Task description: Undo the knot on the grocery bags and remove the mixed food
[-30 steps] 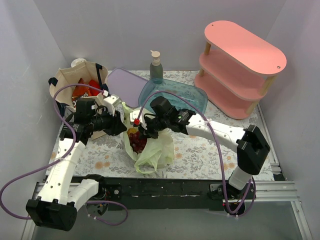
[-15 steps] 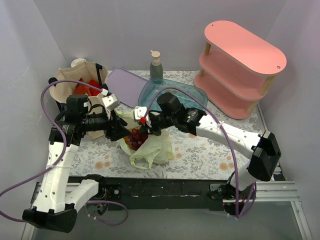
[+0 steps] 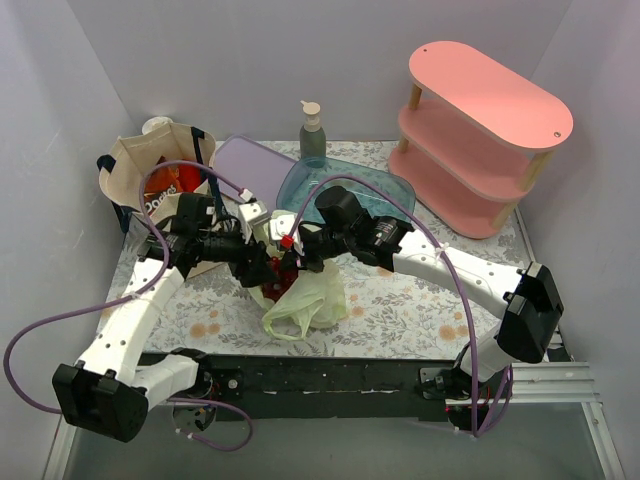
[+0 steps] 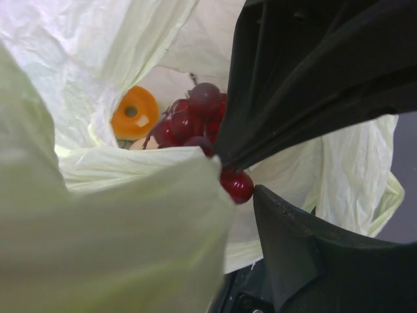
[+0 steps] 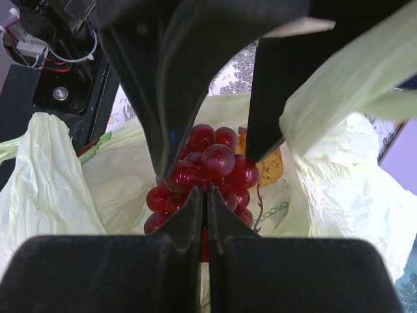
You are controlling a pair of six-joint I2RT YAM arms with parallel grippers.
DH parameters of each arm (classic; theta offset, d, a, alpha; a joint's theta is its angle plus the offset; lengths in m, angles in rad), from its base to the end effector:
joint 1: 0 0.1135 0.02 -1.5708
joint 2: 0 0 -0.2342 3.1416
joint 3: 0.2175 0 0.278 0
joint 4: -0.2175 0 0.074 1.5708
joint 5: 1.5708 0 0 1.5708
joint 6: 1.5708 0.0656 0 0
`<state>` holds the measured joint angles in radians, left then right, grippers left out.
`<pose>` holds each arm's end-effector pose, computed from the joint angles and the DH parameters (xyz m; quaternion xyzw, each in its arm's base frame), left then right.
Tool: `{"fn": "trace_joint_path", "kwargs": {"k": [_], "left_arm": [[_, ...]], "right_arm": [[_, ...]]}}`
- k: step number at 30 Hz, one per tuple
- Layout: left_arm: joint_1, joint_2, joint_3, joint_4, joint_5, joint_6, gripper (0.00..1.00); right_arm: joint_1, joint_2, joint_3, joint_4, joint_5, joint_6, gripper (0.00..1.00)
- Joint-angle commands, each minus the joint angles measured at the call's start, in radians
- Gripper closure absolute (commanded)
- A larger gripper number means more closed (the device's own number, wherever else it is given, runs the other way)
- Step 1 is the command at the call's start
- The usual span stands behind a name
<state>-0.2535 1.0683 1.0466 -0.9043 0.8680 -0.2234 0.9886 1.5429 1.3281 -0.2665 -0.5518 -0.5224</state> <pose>0.2293 -0.1111 0.2798 0.1462 0.8584 -0.4555 0.1851 0.1948 0.3585 0.2882 -0.6670 0.5022 0.3419 0.4313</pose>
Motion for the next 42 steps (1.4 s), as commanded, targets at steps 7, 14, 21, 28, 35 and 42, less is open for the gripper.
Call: {"fn": "trace_joint_path", "kwargs": {"k": [7, 14, 21, 28, 35, 42], "left_arm": [[-0.072, 0.01, -0.042, 0.13, -0.116, -0.015, 0.93], [-0.072, -0.019, 0.026, 0.061, -0.133, 0.004, 1.0], [-0.072, -0.022, 0.176, 0.009, -0.141, -0.002, 1.0], [-0.072, 0.022, 0.297, 0.042, -0.1, -0.054, 1.0], [-0.073, 0.074, 0.403, 0.022, -0.072, -0.051, 1.0], [-0.072, 0.064, 0.383, 0.042, -0.07, -0.059, 1.0]], "right_arm": [[-0.002, -0.052, -0.01, 0.041, -0.01, 0.009, 0.99], [-0.033, -0.102, 0.0, 0.027, 0.118, 0.058, 0.39], [-0.045, -0.239, 0.048, -0.106, 0.05, -0.079, 0.3], [-0.038, -0.198, 0.095, -0.079, 0.079, -0.025, 0.3], [-0.038, -0.106, 0.105, 0.003, 0.223, 0.039, 0.26], [-0.036, -0.055, 0.126, 0.039, 0.266, 0.035, 0.68]]}}
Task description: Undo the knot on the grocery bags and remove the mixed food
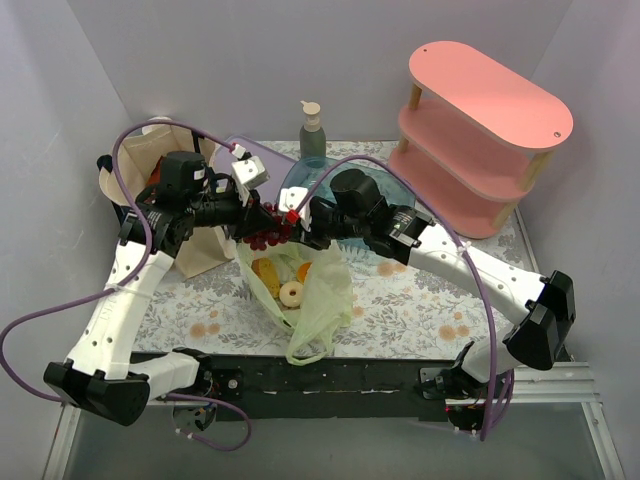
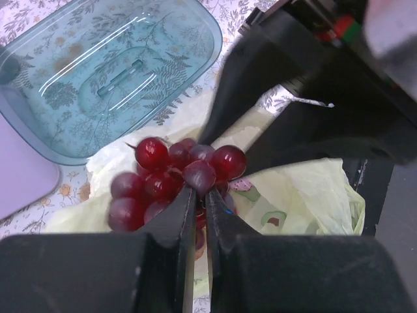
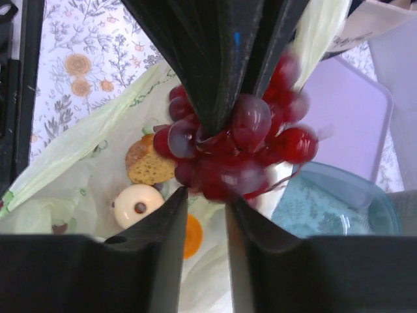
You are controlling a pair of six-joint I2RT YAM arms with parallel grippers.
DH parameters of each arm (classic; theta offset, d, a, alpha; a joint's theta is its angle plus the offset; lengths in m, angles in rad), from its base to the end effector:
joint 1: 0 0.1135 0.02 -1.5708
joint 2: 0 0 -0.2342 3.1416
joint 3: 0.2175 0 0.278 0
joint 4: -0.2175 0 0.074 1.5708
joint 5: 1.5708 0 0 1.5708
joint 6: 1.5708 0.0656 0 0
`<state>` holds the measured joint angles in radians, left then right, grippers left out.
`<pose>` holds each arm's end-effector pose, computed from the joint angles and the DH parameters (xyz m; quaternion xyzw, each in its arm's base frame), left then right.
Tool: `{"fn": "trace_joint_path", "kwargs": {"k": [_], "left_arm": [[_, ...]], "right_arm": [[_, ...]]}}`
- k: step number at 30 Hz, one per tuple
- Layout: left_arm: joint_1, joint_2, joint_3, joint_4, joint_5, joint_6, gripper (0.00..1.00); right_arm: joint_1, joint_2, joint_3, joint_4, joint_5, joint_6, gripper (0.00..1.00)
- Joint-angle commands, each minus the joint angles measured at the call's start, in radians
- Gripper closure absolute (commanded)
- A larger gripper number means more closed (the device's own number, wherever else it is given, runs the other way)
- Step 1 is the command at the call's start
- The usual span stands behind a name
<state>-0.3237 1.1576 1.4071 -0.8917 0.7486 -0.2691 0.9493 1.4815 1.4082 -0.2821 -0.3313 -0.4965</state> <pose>0.2436 -0.1288 0.3800 0.1864 0.8274 -0.4344 0.3031 0.2166 0.3391 0.3394 -0.6063 0.5449 0.2583 0.5184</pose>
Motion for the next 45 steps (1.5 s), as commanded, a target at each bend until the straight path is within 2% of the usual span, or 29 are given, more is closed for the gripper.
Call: {"fn": "trace_joint_path", "kwargs": {"k": [1, 2, 3, 4, 5, 6, 7, 11, 15, 20, 24, 27, 29, 30, 34, 38, 42, 44, 45], "left_arm": [[-0.002, -0.032, 0.015, 0.034, 0.046, -0.016, 1.0], [-0.002, -0.036, 0.009, 0.045, 0.037, -0.019, 1.0], [-0.002, -0.041, 0.004, 0.049, 0.026, -0.027, 1.0], [-0.003, -0.051, 0.0, 0.059, 0.009, -0.035, 1.0], [0.0, -0.056, -0.01, 0.075, -0.008, -0.041, 0.92], [0.002, -0.061, -0.011, 0.082, -0.041, -0.047, 0.8], [0.003, -0.068, -0.016, 0.086, -0.06, -0.048, 0.55], [0.02, -0.096, -0.019, 0.103, -0.146, -0.05, 0.43], [0.075, -0.116, -0.036, 0.134, -0.158, -0.071, 0.43], [0.127, -0.137, -0.088, 0.146, -0.058, -0.123, 0.46], [0.14, -0.156, -0.137, 0.171, -0.063, -0.156, 0.41], [0.143, -0.148, -0.135, 0.189, -0.083, -0.177, 0.38], [0.144, -0.142, -0.125, 0.207, -0.092, -0.189, 0.36], [0.144, -0.142, -0.122, 0.211, -0.1, -0.197, 0.36], [0.144, -0.15, -0.123, 0.231, -0.126, -0.211, 0.33], [0.147, -0.168, -0.129, 0.247, -0.141, -0.219, 0.32], [0.147, -0.199, -0.151, 0.249, -0.134, -0.223, 0.32], [0.147, -0.213, -0.16, 0.249, -0.129, -0.226, 0.32], [0.149, -0.217, -0.163, 0.249, -0.127, -0.228, 0.32]], "right_arm": [[0.002, 0.008, 0.054, 0.051, 0.048, 0.003, 0.73], [0.002, 0.008, 0.058, 0.046, 0.048, -0.002, 0.79], [0.002, 0.005, 0.064, 0.04, 0.048, -0.014, 0.98], [0.0, 0.0, 0.069, 0.037, 0.051, -0.016, 0.99], [0.0, -0.018, 0.071, 0.04, 0.051, -0.016, 0.99], [-0.001, -0.026, 0.074, 0.037, 0.045, -0.017, 0.99], [-0.001, -0.036, 0.078, 0.031, 0.035, -0.03, 0.99], [-0.004, -0.113, 0.086, 0.026, 0.012, -0.05, 0.99], [-0.003, -0.145, 0.113, 0.011, 0.015, -0.079, 0.99], [-0.001, -0.126, 0.071, -0.061, -0.081, -0.091, 0.99], [0.041, -0.077, 0.041, -0.069, -0.19, -0.063, 0.97], [0.084, -0.024, 0.048, -0.094, -0.196, -0.016, 0.94], [0.111, -0.014, -0.009, -0.046, -0.108, 0.039, 0.9], [0.135, -0.012, -0.03, -0.036, -0.076, 0.065, 0.82], [0.161, 0.016, -0.094, 0.009, 0.03, 0.191, 0.72], [0.161, 0.088, -0.091, 0.026, 0.207, 0.265, 0.73], [0.158, 0.155, -0.065, 0.041, 0.299, 0.314, 0.74], [0.155, 0.201, -0.052, 0.055, 0.4, 0.357, 0.79], [0.149, 0.215, -0.046, 0.06, 0.417, 0.396, 0.73]]}}
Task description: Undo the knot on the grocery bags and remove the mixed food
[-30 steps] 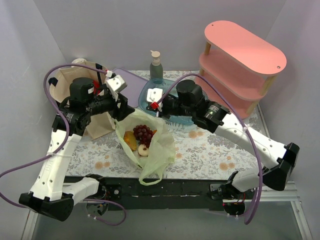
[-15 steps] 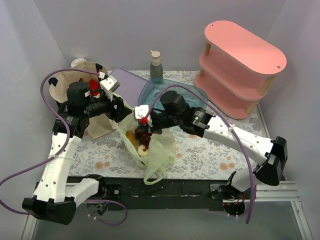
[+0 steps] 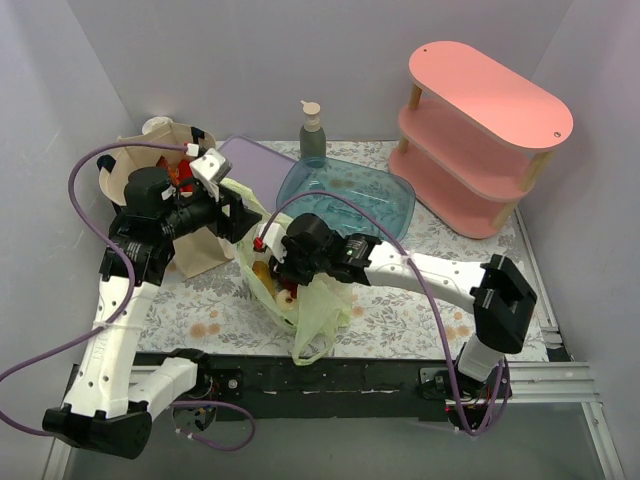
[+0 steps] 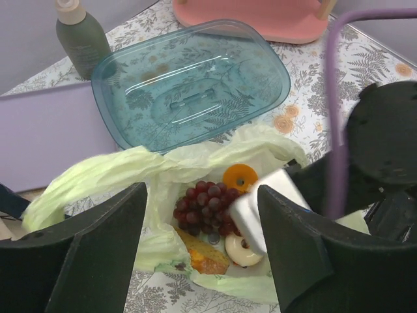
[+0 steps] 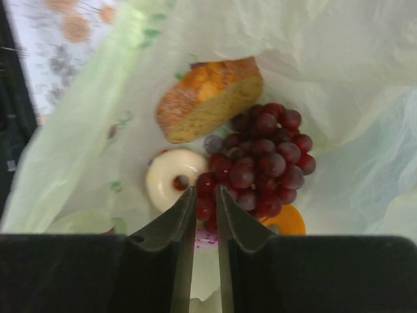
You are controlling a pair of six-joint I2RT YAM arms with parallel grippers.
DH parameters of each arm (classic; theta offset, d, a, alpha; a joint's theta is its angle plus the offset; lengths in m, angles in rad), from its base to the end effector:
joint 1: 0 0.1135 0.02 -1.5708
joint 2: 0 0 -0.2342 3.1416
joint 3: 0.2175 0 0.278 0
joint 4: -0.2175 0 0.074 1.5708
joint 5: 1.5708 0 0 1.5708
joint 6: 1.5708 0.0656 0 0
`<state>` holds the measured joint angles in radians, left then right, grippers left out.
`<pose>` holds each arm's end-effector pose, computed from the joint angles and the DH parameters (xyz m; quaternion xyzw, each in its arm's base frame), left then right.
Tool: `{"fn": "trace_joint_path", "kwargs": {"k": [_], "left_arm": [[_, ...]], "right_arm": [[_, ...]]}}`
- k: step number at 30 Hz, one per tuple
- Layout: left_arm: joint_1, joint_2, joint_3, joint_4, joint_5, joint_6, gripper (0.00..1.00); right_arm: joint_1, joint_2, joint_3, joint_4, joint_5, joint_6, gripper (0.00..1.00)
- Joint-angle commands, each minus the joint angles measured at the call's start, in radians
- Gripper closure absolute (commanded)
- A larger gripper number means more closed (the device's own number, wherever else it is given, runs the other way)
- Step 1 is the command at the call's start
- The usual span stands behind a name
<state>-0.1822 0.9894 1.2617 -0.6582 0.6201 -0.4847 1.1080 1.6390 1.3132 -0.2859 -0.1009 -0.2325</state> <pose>0.2436 -0.0836 0.3921 0.0494 0.8067 -0.4132 0.4196 0.1844 0.3844 0.2371 -0.5686 0.6799 0.2359 0.3984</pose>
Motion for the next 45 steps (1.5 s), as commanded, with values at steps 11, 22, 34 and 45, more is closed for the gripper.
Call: {"fn": "trace_joint_path", "kwargs": {"k": [11, 22, 34, 45], "left_arm": [[0.013, -0.098, -0.041, 0.006, 0.01, -0.006, 0.31], [0.013, -0.127, -0.071, 0.028, -0.022, 0.0, 0.3], [0.021, -0.091, -0.058, 0.061, -0.077, -0.028, 0.29], [0.039, -0.047, -0.067, 0.083, -0.112, -0.045, 0.29]], "right_arm": [[-0.02, 0.243, 0.092, 0.076, 0.266, 0.116, 0.46], [-0.022, 0.057, 0.123, 0.076, 0.221, -0.079, 0.99], [-0.022, -0.284, 0.095, -0.096, -0.064, -0.234, 0.99], [-0.025, -0.4, 0.257, -0.093, -0.085, -0.321, 0.99]]}}
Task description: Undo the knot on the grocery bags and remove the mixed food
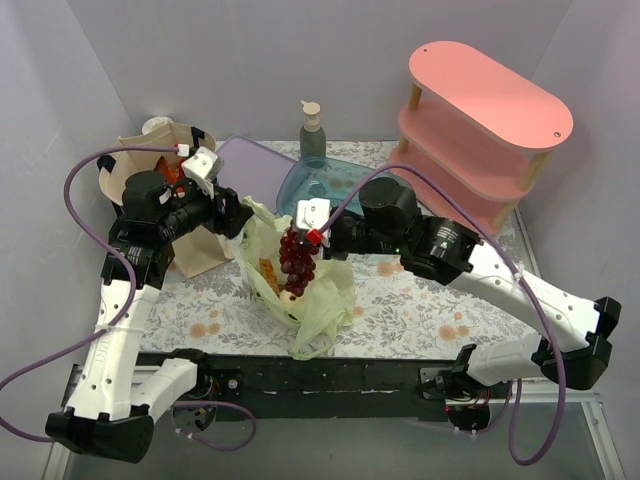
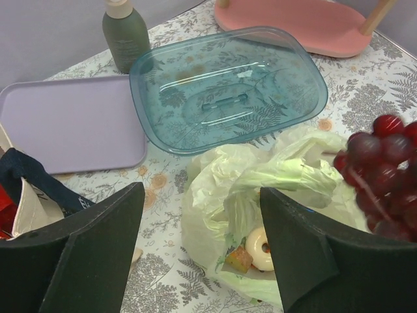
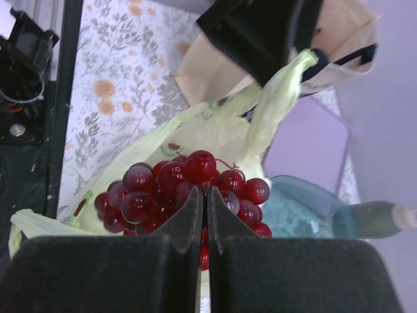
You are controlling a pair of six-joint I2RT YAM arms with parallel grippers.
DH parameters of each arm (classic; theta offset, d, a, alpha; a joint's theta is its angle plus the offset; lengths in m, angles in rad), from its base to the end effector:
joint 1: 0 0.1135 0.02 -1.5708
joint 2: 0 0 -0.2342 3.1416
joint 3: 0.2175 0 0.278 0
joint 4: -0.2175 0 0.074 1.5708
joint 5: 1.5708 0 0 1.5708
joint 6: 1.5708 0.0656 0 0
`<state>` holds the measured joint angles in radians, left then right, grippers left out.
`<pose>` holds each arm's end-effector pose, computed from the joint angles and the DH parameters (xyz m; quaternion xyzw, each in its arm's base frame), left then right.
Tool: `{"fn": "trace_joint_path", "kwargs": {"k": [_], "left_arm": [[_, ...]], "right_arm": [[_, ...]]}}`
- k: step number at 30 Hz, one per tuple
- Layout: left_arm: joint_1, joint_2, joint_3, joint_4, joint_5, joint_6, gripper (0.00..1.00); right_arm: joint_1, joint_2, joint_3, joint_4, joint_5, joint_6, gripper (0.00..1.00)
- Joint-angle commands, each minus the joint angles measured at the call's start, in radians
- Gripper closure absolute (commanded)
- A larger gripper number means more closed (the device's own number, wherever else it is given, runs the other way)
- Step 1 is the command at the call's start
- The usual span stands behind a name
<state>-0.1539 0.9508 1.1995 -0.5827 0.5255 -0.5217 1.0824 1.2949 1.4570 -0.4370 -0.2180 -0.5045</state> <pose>0.2477 -0.0717 0.3862 0.0042 0.8011 -0.3852 0.4581 0.1504 0.3133 0.4044 -0.6110 0.5091 0.2541 0.5504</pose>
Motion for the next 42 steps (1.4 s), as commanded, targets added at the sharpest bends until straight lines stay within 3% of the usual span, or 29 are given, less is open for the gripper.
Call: {"fn": "trace_joint_path", "kwargs": {"k": [1, 7, 11, 19, 28, 42], "left_arm": [[0.013, -0.01, -0.009, 0.004, -0.016, -0.008, 0.29], [0.028, -0.018, -0.057, -0.005, 0.008, -0.003, 0.28], [0.045, -0.023, -0.075, -0.011, 0.024, 0.0, 0.28], [0.088, -0.009, -0.057, -0.029, 0.064, -0.015, 0.28], [0.122, -0.014, -0.055, -0.055, 0.076, -0.003, 0.28], [0.136, 0.028, -0.058, -0.04, 0.114, -0.014, 0.28]], "right_arm": [[-0.002, -0.06, 0.126, 0.087, 0.064, -0.054, 0.99], [-0.076, -0.02, 0.218, 0.222, 0.242, -0.101, 0.99], [-0.23, 0.023, 0.23, 0.352, 0.275, -0.103, 0.99], [-0.406, 0.259, 0.37, 0.288, 0.31, 0.012, 0.99], [-0.447, 0.478, 0.393, 0.325, 0.292, 0.08, 0.99], [-0.458, 0.812, 0.506, 0.238, 0.244, 0.191, 0.99]]}}
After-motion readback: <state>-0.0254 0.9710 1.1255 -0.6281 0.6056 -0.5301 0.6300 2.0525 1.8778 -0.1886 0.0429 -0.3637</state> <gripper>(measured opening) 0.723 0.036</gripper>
